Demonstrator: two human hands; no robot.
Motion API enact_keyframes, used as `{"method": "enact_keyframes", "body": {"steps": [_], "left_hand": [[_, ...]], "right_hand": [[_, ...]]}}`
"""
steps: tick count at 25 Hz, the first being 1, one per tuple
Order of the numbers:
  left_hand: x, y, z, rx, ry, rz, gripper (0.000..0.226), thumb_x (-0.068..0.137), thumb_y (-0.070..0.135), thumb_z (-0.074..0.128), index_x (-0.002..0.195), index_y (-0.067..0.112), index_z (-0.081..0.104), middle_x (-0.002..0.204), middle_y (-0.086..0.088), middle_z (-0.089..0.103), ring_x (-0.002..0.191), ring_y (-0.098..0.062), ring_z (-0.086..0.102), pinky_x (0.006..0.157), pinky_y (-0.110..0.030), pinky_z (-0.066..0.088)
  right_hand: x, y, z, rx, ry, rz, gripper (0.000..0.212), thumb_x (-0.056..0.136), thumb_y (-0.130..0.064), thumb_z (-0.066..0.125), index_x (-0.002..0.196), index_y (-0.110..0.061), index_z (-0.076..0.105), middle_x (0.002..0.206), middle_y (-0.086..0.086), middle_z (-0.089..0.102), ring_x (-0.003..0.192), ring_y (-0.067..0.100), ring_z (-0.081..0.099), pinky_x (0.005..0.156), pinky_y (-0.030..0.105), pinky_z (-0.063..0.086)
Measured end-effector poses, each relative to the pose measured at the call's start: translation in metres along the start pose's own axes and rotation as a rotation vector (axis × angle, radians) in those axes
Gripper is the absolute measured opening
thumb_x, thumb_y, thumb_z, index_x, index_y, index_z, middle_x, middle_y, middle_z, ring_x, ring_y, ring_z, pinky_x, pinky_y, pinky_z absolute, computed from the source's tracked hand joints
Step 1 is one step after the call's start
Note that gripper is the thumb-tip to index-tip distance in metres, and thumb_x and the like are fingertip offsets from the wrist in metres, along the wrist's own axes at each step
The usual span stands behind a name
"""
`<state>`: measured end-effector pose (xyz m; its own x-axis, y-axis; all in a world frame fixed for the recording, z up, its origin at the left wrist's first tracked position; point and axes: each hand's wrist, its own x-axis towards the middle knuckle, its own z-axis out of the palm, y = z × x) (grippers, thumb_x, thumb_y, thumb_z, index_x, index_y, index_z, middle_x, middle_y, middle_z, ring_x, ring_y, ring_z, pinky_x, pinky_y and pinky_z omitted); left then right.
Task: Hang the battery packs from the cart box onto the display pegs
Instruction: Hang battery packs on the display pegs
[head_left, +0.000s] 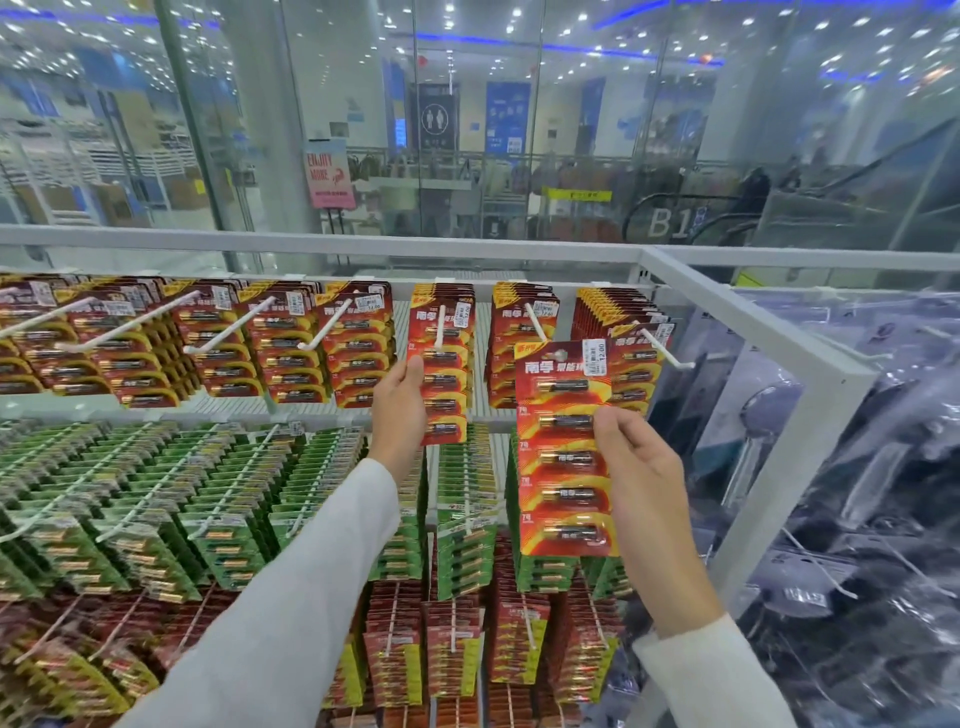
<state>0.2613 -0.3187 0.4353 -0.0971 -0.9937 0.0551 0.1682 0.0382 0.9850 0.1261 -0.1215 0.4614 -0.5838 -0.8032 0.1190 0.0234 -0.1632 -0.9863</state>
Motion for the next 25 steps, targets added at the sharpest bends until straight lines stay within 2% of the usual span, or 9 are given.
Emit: {"method": "enact_keyframes", "body": {"steps": [4,7,11,13,16,19,22,24,25], "left_hand": [[0.010,-0.004,0.002,-0.019,-0.007,0.007,0.035,0.111,0.042,0.042,0.116,0.020,0.069,0.105,-0.008,0.079,0.088,-0.025,0.079,0.074,-0.041,0.066],[0.014,-0.005,0.002,-0.026,0.000,0.005,0.033,0.111,0.041,0.043,0.113,0.021,0.070,0.102,-0.006,0.080,0.088,-0.025,0.079,0.072,-0.040,0.065],[0.020,-0.006,0.002,-0.024,0.023,-0.012,0.035,0.111,0.039,0.044,0.114,0.018,0.072,0.101,-0.007,0.080,0.088,-0.028,0.079,0.082,-0.050,0.064],[0.022,-0.007,0.002,-0.016,0.024,-0.016,0.037,0.111,0.040,0.044,0.115,0.016,0.072,0.101,-0.008,0.080,0.088,-0.029,0.079,0.084,-0.055,0.063],[0.027,-0.011,0.001,-0.017,0.028,-0.010,0.037,0.110,0.041,0.047,0.112,0.014,0.072,0.102,-0.011,0.080,0.088,-0.033,0.079,0.084,-0.061,0.062],[0.028,-0.015,0.000,-0.007,0.034,0.023,0.036,0.108,0.042,0.050,0.109,0.014,0.072,0.101,-0.010,0.080,0.088,-0.031,0.079,0.083,-0.059,0.063],[0.029,-0.019,-0.001,0.001,0.050,0.045,0.037,0.106,0.044,0.054,0.109,0.012,0.072,0.100,-0.008,0.080,0.087,-0.027,0.079,0.081,-0.053,0.064],[0.029,-0.022,-0.002,0.025,0.054,0.059,0.037,0.105,0.045,0.054,0.109,0.013,0.072,0.100,-0.006,0.080,0.087,-0.023,0.079,0.081,-0.050,0.065],[0.029,-0.022,-0.003,0.038,0.056,0.073,0.036,0.106,0.045,0.054,0.108,0.014,0.071,0.100,-0.005,0.079,0.088,-0.022,0.079,0.081,-0.049,0.065]], "right_hand": [[0.005,0.005,0.004,-0.012,-0.001,0.009,0.023,0.105,-0.038,0.049,0.103,-0.027,0.069,0.091,-0.009,0.078,0.084,0.013,0.077,0.062,0.024,0.058],[0.014,0.009,0.009,-0.009,-0.004,0.010,0.023,0.106,-0.038,0.048,0.101,-0.028,0.068,0.087,-0.011,0.077,0.081,0.013,0.077,0.060,0.023,0.059],[0.050,0.021,0.027,-0.065,0.012,-0.008,0.028,0.107,-0.041,0.045,0.099,-0.028,0.068,0.092,-0.006,0.078,0.087,0.021,0.077,0.080,0.045,0.062],[0.074,0.029,0.036,-0.098,0.028,-0.015,0.029,0.107,-0.043,0.044,0.102,-0.027,0.068,0.095,-0.003,0.077,0.090,0.018,0.075,0.084,0.046,0.062],[0.106,0.038,0.047,-0.136,0.059,-0.046,0.033,0.108,-0.041,0.043,0.098,-0.019,0.065,0.083,0.004,0.069,0.071,0.011,0.067,0.066,0.036,0.058],[0.132,0.043,0.056,-0.189,0.099,-0.060,0.032,0.108,-0.037,0.044,0.089,-0.017,0.060,0.075,0.009,0.055,0.062,0.017,0.053,0.057,0.041,0.046],[0.150,0.046,0.062,-0.174,0.118,-0.036,0.027,0.108,-0.034,0.046,0.089,-0.025,0.063,0.087,0.014,0.070,0.070,0.032,0.068,0.063,0.048,0.058],[0.157,0.050,0.062,-0.165,0.130,-0.038,0.025,0.108,-0.033,0.047,0.090,-0.026,0.064,0.079,0.005,0.068,0.065,0.020,0.068,0.055,0.035,0.058],[0.160,0.052,0.062,-0.177,0.141,-0.046,0.024,0.108,-0.032,0.048,0.092,-0.024,0.064,0.074,-0.001,0.063,0.057,0.009,0.061,0.049,0.025,0.050]]}}
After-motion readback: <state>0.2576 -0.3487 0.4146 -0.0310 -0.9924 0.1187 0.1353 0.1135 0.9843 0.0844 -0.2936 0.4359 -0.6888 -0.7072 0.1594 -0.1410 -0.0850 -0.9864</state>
